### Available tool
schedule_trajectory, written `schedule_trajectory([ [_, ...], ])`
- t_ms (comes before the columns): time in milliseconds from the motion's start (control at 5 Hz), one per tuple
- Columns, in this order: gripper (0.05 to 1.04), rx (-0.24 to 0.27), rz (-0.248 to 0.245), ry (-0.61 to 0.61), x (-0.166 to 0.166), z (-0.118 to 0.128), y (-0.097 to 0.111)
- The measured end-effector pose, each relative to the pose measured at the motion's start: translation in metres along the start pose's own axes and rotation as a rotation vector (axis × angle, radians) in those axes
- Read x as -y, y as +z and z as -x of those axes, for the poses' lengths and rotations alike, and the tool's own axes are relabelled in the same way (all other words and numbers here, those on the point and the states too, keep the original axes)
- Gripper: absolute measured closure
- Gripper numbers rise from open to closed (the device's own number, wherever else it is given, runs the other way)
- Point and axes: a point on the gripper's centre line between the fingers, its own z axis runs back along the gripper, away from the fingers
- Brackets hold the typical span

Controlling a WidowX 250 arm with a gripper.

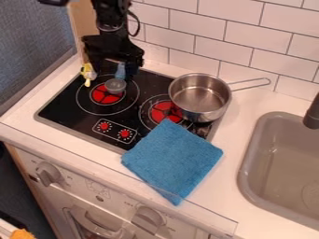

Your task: Take blue spoon and put it on top of the blue cloth

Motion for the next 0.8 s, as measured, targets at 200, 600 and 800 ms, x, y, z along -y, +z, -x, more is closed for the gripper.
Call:
schedule_trajectory([
  [200, 0.082, -0.029, 0.008, -0.007, 0.003, -0.003, -0.018],
  [600, 0.425, -0.023, 0.008, 0.003, 0.022, -0.009, -0.019],
  [800, 0.709, -0.030, 0.007, -0.009, 0.027, -0.006, -0.020],
])
